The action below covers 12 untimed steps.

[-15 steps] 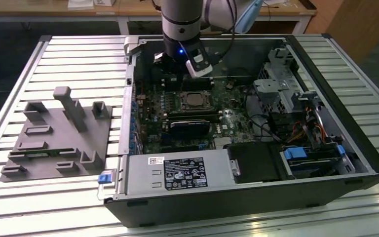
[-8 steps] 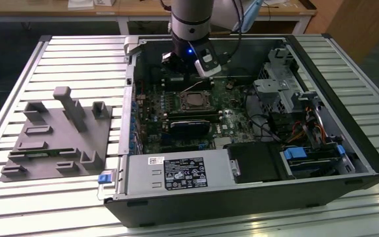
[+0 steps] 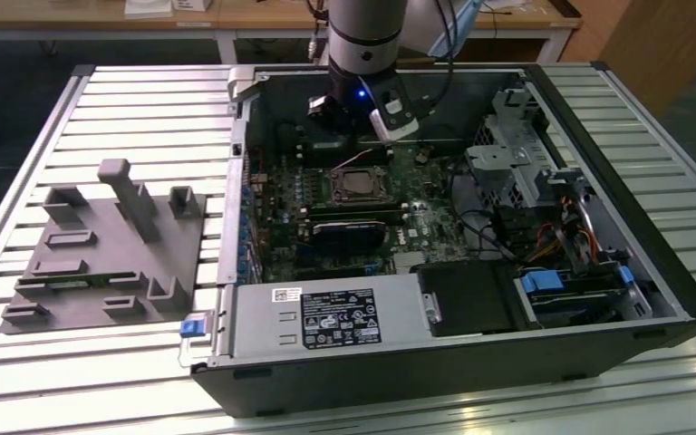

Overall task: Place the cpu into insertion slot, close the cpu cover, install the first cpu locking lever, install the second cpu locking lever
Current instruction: 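Install the first cpu locking lever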

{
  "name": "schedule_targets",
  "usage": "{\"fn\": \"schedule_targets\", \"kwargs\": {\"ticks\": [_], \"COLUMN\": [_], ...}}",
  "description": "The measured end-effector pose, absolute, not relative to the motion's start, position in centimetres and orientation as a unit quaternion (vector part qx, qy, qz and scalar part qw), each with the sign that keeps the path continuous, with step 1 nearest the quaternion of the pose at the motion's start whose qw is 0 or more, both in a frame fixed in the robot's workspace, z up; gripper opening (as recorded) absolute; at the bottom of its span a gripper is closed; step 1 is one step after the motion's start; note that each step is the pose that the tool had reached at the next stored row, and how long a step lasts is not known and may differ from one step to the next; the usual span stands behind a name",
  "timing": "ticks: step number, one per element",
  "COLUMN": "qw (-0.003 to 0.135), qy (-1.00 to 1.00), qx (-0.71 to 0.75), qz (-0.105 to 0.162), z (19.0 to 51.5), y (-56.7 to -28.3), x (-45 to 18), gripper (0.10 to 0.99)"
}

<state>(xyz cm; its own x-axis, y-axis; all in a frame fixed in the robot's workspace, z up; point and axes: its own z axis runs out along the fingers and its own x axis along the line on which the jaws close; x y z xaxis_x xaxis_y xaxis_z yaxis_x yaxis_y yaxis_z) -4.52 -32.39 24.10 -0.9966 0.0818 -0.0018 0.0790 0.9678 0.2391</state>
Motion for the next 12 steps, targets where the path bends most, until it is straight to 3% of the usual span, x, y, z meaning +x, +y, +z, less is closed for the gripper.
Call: {"fn": "schedule_targets", "kwargs": {"ticks": [12], "qw": [0.006], "qy": [0.993], "qx": [0.040], "qz": [0.114], "z": [23.97], "y": [-32.37], "x": [-4.44], "gripper": [0.106]}}
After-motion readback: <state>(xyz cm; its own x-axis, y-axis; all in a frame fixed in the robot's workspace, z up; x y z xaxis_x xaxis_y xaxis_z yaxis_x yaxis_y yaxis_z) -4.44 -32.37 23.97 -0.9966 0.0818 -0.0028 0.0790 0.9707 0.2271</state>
